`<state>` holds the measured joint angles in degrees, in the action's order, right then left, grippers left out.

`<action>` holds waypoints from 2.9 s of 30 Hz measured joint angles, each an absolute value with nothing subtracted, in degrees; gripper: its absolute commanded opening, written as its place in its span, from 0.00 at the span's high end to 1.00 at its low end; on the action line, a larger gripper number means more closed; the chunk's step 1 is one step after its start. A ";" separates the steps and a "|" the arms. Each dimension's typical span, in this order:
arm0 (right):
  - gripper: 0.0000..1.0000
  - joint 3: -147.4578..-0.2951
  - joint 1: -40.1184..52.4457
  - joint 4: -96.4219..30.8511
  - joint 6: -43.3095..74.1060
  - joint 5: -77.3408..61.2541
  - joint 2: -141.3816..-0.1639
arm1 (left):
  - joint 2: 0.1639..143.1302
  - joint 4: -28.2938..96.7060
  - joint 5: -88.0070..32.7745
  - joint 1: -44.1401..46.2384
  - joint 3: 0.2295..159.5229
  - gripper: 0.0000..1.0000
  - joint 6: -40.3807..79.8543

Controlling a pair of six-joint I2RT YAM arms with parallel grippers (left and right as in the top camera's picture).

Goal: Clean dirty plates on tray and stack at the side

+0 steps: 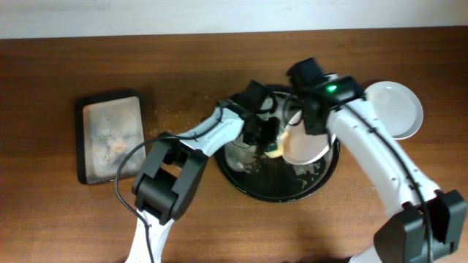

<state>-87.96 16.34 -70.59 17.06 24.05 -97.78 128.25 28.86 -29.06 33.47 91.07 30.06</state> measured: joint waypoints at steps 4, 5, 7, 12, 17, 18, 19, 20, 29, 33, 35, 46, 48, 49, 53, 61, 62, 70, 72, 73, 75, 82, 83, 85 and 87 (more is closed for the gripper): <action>0.35 -87.96 2.48 -70.00 13.41 1.83 -97.80 | 128.25 28.88 -28.42 31.86 91.00 1.00 30.04; 0.37 -87.96 1.93 -70.06 12.82 -0.64 -97.80 | 128.25 28.86 -28.40 32.12 91.00 1.00 30.04; 0.52 -87.96 1.34 -70.08 12.86 -3.46 -97.89 | 128.25 28.86 -28.40 32.69 91.00 1.00 30.04; 0.50 -82.67 -7.68 -66.32 12.88 -7.55 -101.43 | 128.22 29.19 -28.45 33.08 91.00 0.99 28.16; 0.64 -71.79 -16.78 -56.18 10.33 -14.17 -103.20 | 124.53 29.58 -28.03 33.12 91.00 0.98 21.93; 0.69 -69.19 -17.21 -53.93 9.89 -15.59 -103.22 | 122.93 29.50 -28.01 33.28 91.00 0.98 20.71; 0.74 -67.61 -17.19 -52.58 9.58 -16.64 -103.24 | 121.32 29.52 -28.03 33.36 91.02 0.98 19.81; 0.75 -65.95 -17.15 -51.07 9.08 -18.00 -103.26 | 119.98 29.76 -28.01 33.61 91.02 0.98 18.92; 0.96 -63.37 -17.10 -46.70 8.78 -20.64 -103.22 | 119.39 31.51 -26.09 35.51 91.07 0.98 15.73; 0.96 -64.62 -16.58 -50.19 8.86 -18.02 -101.56 | 119.39 33.12 -23.83 35.51 91.07 0.98 14.31; 0.96 -65.91 -15.25 -51.03 8.84 -15.35 -98.17 | 119.39 33.76 -22.61 35.51 91.07 0.95 14.26; 0.96 -68.47 13.54 -53.23 12.69 28.34 -85.80 | 119.39 37.58 -21.54 33.93 91.07 0.84 13.89; 0.96 -68.47 18.81 -53.17 13.58 37.10 -85.80 | 119.39 39.38 -21.56 31.62 91.07 0.81 13.76; 0.96 -68.47 20.93 -53.17 13.74 40.99 -85.80 | 119.39 39.88 -21.58 30.28 91.07 0.80 13.65; 0.96 -68.47 27.20 -53.43 14.26 54.33 -85.80 | 119.39 40.07 -21.63 27.14 91.07 0.79 13.65; 0.96 -68.47 31.59 -54.74 14.57 65.52 -85.80 | 119.39 40.10 -22.02 27.35 91.07 0.74 13.65; 0.96 -68.47 31.86 -54.78 14.61 65.89 -85.80 | 119.39 40.10 -22.04 27.35 91.07 0.74 13.65; 0.96 -68.47 32.91 -55.55 14.57 68.18 -85.80 | 119.39 40.51 -22.04 27.35 91.07 0.67 13.45; 0.96 -68.47 32.91 -55.55 14.55 68.20 -85.80 | 119.39 40.80 -22.04 27.35 91.07 0.67 13.45; 0.96 -68.47 32.91 -55.55 14.70 68.25 -85.80 | 119.39 40.77 -22.04 27.35 91.07 0.66 13.45; 0.96 -68.47 32.91 -55.55 15.14 68.36 -85.80 | 119.37 40.75 -22.04 27.35 91.07 0.62 13.45; 0.96 -68.47 32.91 -55.57 16.56 68.36 -85.80 | 119.35 42.22 -18.52 27.42 91.07 0.46 13.23; 0.96 -68.47 32.91 -55.57 16.56 68.36 -85.80 | 119.35 42.24 -18.15 27.42 91.07 0.46 13.23; 0.96 -68.47 32.91 -55.57 16.56 68.36 -85.80 | 119.35 42.24 -17.85 27.42 91.07 0.45 13.23; 0.96 -68.47 32.91 -55.57 16.53 68.36 -85.80 | 119.35 42.24 -17.65 27.42 91.07 0.44 13.23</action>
